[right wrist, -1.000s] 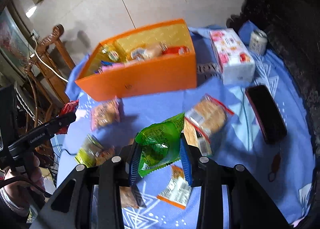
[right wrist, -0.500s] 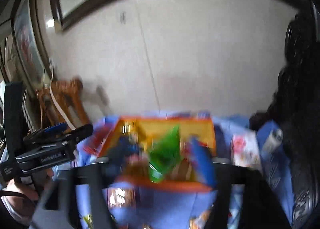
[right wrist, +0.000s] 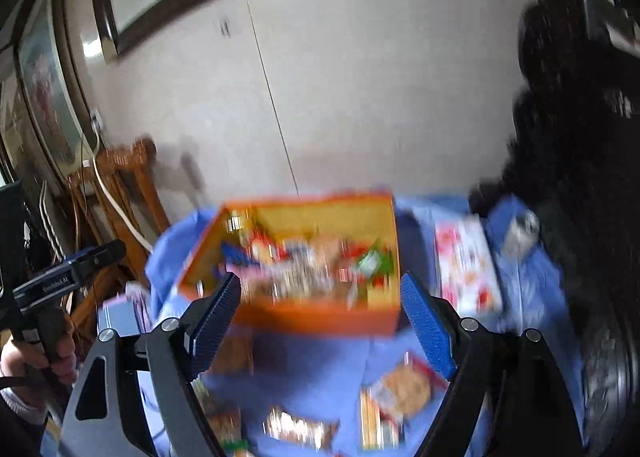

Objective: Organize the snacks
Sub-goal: 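Grasp the orange-edged cracker pack with the right gripper while the left grasps the green-yellow bag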

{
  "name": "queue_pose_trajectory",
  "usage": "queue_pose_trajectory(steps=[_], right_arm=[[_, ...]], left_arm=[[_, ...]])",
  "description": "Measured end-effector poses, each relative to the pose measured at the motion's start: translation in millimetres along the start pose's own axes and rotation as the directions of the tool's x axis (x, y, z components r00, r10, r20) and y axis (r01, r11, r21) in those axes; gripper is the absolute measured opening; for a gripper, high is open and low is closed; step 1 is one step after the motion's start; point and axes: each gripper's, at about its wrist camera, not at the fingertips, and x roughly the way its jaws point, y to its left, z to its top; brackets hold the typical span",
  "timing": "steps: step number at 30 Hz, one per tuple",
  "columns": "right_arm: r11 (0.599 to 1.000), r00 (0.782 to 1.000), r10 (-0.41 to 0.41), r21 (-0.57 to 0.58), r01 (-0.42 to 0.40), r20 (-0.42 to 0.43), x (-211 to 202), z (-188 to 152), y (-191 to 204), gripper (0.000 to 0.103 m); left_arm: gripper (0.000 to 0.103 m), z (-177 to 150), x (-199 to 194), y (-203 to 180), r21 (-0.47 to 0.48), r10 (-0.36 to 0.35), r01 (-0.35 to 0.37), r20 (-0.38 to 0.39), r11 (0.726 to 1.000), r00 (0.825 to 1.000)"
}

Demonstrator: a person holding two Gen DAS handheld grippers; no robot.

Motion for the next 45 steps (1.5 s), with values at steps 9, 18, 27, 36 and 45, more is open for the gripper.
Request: queue_pose_trajectory(steps=[9, 18, 27, 36, 45], right_arm=[[0.995, 0.958, -0.062, 0.061, 0.083, -0.281, 27, -123, -16, 0.082], [0.970, 0.856, -0.092, 0.149, 0.192, -0.508, 81, -214, -33, 0.082], [0.974, 0.841, -0.192, 0.007, 0.227, -0.506, 96, -237, -11, 0.043], [0.965, 0.835, -0.184, 0.065, 0.253, -0.519, 78, -244, -17, 0.038], [0.955, 0.832, -0.201, 0.085, 0.284, -0.516, 58, -240, -21, 0.038]], left_arm=[[0.099, -80, 4, 22, 0.059, 0.063, -0.056, -0.135, 0.997, 0.989], [0.099, -107, -7, 48, 0.061, 0.089, -0.080, -0.171, 0.995, 0.981], [0.099, -128, 13, 68, 0.122, 0.131, -0.105, -0.227, 0.987, 0.965], [0.099, -189, 57, 37, 0.400, 0.089, 0.032, -0.282, 0.916, 0.955], [0.099, -222, 88, 30, 0.525, 0.003, 0.180, -0.329, 0.832, 0.944]])
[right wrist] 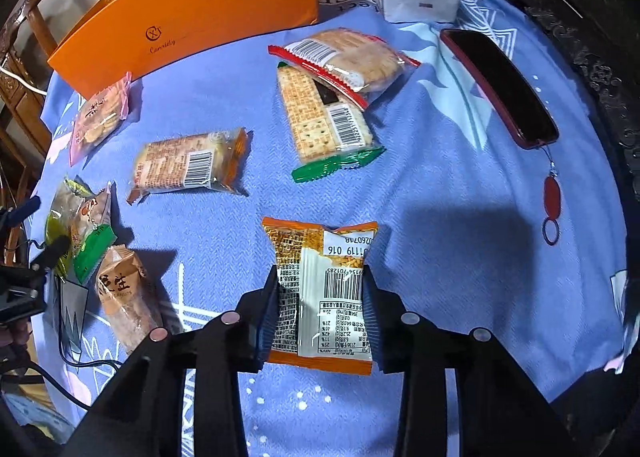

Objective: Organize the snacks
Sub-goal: 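Grasp the orange-edged cracker pack with the right gripper while the left grasps the green-yellow bag, then carry both packs into the orange box and open both grippers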

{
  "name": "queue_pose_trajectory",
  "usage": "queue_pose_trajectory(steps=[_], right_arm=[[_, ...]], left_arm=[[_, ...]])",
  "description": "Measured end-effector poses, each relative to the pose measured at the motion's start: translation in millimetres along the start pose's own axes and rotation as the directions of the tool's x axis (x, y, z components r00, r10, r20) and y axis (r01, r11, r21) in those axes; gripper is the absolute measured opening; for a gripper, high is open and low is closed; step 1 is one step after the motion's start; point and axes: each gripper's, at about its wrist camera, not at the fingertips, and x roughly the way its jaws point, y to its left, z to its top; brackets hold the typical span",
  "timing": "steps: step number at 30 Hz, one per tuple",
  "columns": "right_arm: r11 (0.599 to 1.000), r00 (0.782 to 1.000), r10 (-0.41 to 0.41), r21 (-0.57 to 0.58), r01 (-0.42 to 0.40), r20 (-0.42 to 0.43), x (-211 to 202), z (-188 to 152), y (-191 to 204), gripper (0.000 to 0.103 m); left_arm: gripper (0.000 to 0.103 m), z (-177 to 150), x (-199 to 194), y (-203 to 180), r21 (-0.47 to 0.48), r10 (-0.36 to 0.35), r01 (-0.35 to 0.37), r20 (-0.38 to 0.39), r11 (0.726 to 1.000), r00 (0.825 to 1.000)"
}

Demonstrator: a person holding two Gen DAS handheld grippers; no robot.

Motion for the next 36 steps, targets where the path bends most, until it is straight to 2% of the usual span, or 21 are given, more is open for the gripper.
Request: queue_pose_trajectory(steps=[2, 3, 5, 8, 10, 23, 30, 34, 36], right_arm=[[1.000, 1.000, -0.009, 0.003, 0.009, 0.000, -3, -3, 0, 0.038], [1.000, 1.000, -0.011, 0.006, 0.011, 0.000, -4, -5, -1, 0.038], [1.000, 1.000, -0.017, 0.015, 0.017, 0.000, -7, -8, -2, 0.038], [0.999, 1.000, -0.021, 0.025, 0.021, 0.005, -8, -3, -6, 0.038], [0.999, 1.000, -0.020, 0.033, 0.020, 0.012, -11, -2, -4, 0.038], [1.000, 0.998, 0.016, 0.025, -0.018, 0.066, -29, 16, 5, 0.038], [0.999, 0.996, 0.036, 0.008, -0.037, 0.076, -30, 24, 10, 0.038], [0.999, 0.996, 0.046, -0.003, -0.046, 0.080, -30, 27, 13, 0.038], [0.999, 0.995, 0.049, -0.003, -0.049, 0.082, -30, 27, 13, 0.038]], left_arm=[[0.099, -1, 5, -1, 0.021, -0.008, 0.008, 0.001, 1.000, 1.000], [0.096, -2, 9, -2, 0.034, -0.017, 0.017, -0.004, 0.999, 1.000], [0.080, -3, 14, -2, 0.041, -0.040, 0.041, -0.019, 0.998, 0.999], [0.071, -5, 16, 5, -0.003, -0.095, 0.095, -0.002, 0.995, 0.995], [0.068, -7, 16, 7, -0.016, -0.103, 0.103, 0.010, 0.995, 0.995], [0.065, -18, -9, 18, -0.102, -0.076, 0.080, 0.038, 0.992, 0.996], [0.065, -17, -40, 35, -0.227, -0.116, 0.134, 0.090, 0.965, 0.989], [0.065, -10, -54, 40, -0.309, -0.159, 0.194, 0.133, 0.931, 0.978], [0.065, -5, -59, 39, -0.308, -0.153, 0.193, 0.147, 0.932, 0.977]])
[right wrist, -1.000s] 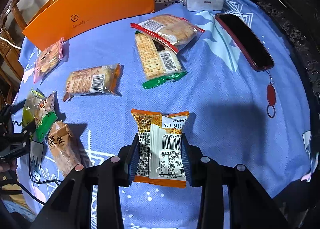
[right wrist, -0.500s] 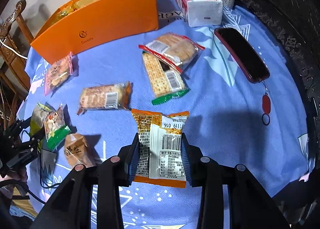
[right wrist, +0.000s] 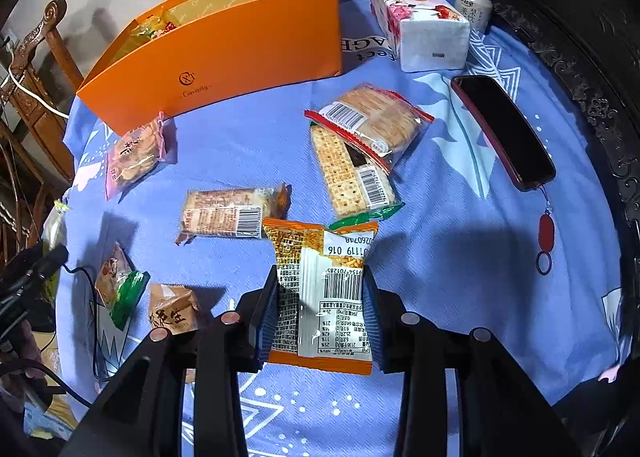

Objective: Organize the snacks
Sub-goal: 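Carry both packs into the orange box and open both grippers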

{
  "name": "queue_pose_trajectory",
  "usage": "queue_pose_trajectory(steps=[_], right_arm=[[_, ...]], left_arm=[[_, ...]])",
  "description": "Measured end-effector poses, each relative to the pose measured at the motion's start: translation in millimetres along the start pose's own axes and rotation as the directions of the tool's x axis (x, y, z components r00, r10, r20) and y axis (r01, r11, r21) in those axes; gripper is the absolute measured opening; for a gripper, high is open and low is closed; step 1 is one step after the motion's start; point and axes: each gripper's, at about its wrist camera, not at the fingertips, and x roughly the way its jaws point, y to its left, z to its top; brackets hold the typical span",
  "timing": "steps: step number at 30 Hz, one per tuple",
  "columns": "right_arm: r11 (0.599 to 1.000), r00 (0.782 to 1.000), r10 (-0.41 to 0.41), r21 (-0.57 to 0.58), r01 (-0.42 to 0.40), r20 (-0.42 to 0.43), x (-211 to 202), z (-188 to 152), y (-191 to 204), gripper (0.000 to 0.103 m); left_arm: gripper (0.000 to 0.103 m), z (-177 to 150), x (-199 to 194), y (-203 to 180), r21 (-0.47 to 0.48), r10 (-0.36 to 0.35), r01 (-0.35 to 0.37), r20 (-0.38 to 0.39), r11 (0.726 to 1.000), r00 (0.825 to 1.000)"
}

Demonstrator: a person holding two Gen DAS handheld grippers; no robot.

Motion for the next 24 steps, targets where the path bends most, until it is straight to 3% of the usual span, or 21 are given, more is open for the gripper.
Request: queue_pose_trajectory(steps=[8, 13, 17, 24], right_arm=[[1.000, 0.999, 0.031, 0.001, -0.031, 0.030, -11, 10, 4, 0.038], [0.996, 0.988, 0.081, -0.041, -0.076, 0.132, -43, 43, 18, 0.038], [0.988, 0.959, 0.144, -0.087, -0.126, 0.243, -76, 91, 31, 0.038], [0.972, 0.899, 0.208, -0.188, -0.144, 0.385, -104, 186, 61, 0.038]], left_arm=[[0.065, 36, -13, -25, 0.017, 0.026, -0.027, 0.053, 0.999, 0.998], [0.065, 87, -27, -36, -0.001, 0.035, -0.036, 0.139, 0.999, 0.990], [0.065, 138, -41, -45, 0.007, 0.035, -0.038, 0.213, 0.999, 0.976], [0.065, 225, -38, -48, 0.006, 0.057, -0.061, 0.281, 0.998, 0.958]])
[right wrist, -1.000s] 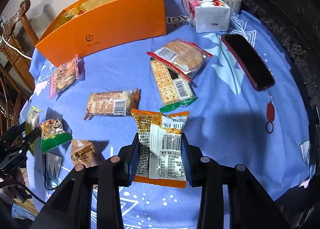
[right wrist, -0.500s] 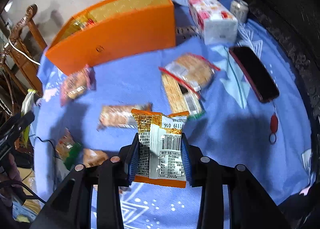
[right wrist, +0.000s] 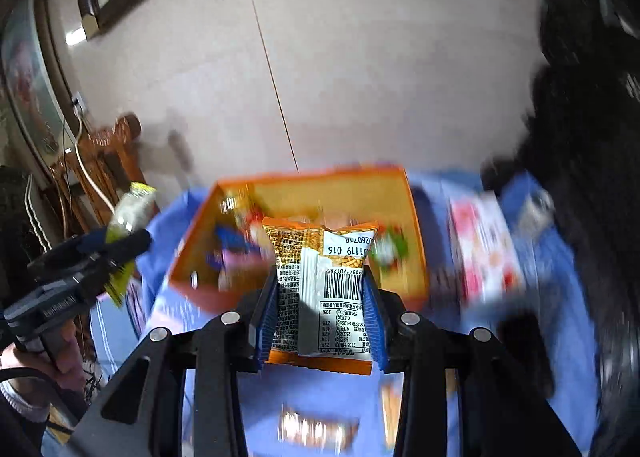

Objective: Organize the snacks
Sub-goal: 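Carry both packs into the orange box and open both grippers, then move both tools back over the remaining snacks, then grasp the brown peanut bag with the right gripper while the left grasps the cartoon-printed bag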

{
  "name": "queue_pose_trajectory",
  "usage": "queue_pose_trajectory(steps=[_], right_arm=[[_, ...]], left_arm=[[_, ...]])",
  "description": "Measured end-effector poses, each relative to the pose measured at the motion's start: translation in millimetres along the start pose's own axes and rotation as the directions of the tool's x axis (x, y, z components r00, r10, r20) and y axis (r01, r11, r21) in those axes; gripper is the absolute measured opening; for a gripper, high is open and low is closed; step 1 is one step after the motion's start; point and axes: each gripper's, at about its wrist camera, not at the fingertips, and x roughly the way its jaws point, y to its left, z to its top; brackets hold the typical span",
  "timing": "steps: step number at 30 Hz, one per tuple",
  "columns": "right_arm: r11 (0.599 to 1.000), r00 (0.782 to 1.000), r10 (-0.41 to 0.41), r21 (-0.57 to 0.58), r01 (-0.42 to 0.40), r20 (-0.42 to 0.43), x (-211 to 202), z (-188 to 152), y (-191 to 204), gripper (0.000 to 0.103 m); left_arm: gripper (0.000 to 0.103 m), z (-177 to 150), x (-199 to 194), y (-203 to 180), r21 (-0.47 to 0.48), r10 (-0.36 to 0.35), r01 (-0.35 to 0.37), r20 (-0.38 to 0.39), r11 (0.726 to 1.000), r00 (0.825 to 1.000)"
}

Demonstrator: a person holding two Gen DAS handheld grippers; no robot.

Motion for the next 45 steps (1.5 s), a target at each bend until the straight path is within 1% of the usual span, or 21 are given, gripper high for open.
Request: queue_pose_trajectory(steps=[1, 2, 3, 4, 5, 7, 10, 15, 20, 23, 27, 30, 33, 35, 37, 39, 40, 41, 42, 43, 45], right_arm=[[1.000, 1.000, 0.006, -0.010, -0.006, 0.015, 4, 12, 2, 0.041], [1.000, 1.000, 0.010, -0.019, -0.009, 0.028, 8, 23, 4, 0.052], [1.000, 0.999, 0.017, -0.024, -0.016, 0.044, 11, 36, 6, 0.066], [1.000, 0.998, 0.013, -0.021, -0.012, 0.065, 11, 44, 5, 0.090], [1.000, 0.995, 0.004, -0.013, -0.003, 0.102, 7, 50, 4, 0.092], [1.000, 0.988, 0.018, -0.013, -0.016, 0.155, -3, 55, 0, 0.092], [1.000, 0.989, 0.011, 0.005, -0.012, 0.146, -9, 46, -12, 0.092], [0.998, 0.999, -0.043, 0.046, 0.042, 0.017, -7, -4, -40, 0.092], [0.995, 0.991, -0.042, 0.089, 0.054, -0.125, -17, -79, -52, 0.092], [0.999, 0.972, -0.004, 0.050, 0.016, -0.233, -18, -126, -40, 0.092], [0.994, 0.938, 0.037, -0.081, -0.069, -0.344, -11, -181, 5, 0.092], [0.983, 0.914, 0.047, -0.144, -0.114, -0.403, 1, -209, 32, 0.091], [0.973, 0.896, 0.058, -0.177, -0.150, -0.440, 15, -224, 50, 0.091], [0.968, 0.890, 0.054, -0.196, -0.158, -0.452, 22, -233, 60, 0.091], [0.965, 0.881, 0.031, -0.216, -0.150, -0.473, 35, -243, 70, 0.087], [0.962, 0.867, 0.013, -0.230, -0.147, -0.498, 46, -250, 74, 0.074], [0.961, 0.859, 0.006, -0.235, -0.147, -0.511, 51, -254, 76, 0.063], [0.961, 0.858, 0.013, -0.231, -0.153, -0.514, 52, -254, 77, 0.056], [0.960, 0.860, 0.009, -0.237, -0.151, -0.509, 51, -255, 79, 0.048], [0.958, 0.866, -0.005, -0.251, -0.140, -0.500, 47, -254, 81, 0.035], [0.958, 0.879, -0.040, -0.268, -0.101, -0.475, 40, -252, 80, 0.030]], left_arm=[[0.068, 12, 6, 1, 0.002, 0.007, -0.007, 0.008, 1.000, 1.000], [0.071, 22, 11, 1, -0.004, 0.016, -0.016, 0.013, 1.000, 1.000], [0.083, 33, 13, 3, -0.023, 0.039, -0.039, 0.023, 0.999, 0.999], [0.099, 40, 13, 5, -0.042, 0.057, -0.056, 0.030, 0.998, 0.998], [0.099, 47, 7, 8, -0.073, 0.075, -0.070, 0.064, 0.995, 0.995], [0.099, 49, -5, 12, -0.094, 0.061, -0.050, 0.117, 0.994, 0.991], [0.099, 37, -11, 18, -0.103, 0.089, -0.078, 0.111, 0.992, 0.990], [0.099, -11, -15, 23, -0.122, 0.110, -0.106, 0.026, 0.987, 0.994], [0.099, -78, -26, 22, -0.107, 0.111, -0.120, -0.086, 0.987, 0.990], [0.099, -110, -35, 23, -0.098, 0.124, -0.139, -0.146, 0.985, 0.981], [0.099, -137, -56, 34, -0.108, 0.156, -0.177, -0.183, 0.978, 0.971], [0.099, -147, -73, 44, -0.132, 0.173, -0.199, -0.186, 0.971, 0.967], [0.099, -155, -85, 51, -0.143, 0.190, -0.218, -0.188, 0.966, 0.964], [0.099, -159, -91, 53, -0.144, 0.191, -0.219, -0.189, 0.965, 0.963], [0.099, -164, -94, 52, -0.137, 0.189, -0.217, -0.194, 0.966, 0.963], [0.099, -170, -93, 49, -0.110, 0.193, -0.218, -0.201, 0.970, 0.960], [0.099, -173, -92, 47, -0.087, 0.200, -0.222, -0.206, 0.971, 0.958], [0.099, -177, -89, 43, -0.051, 0.210, -0.225, -0.210, 0.973, 0.955], [0.099, -179, -87, 41, -0.029, 0.214, -0.225, -0.210, 0.974, 0.954], [0.099, -185, -84, 34, 0.015, 0.220, -0.222, -0.211, 0.975, 0.952], [0.099, -194, -78, 24, 0.071, 0.210, -0.199, -0.218, 0.977, 0.953]])
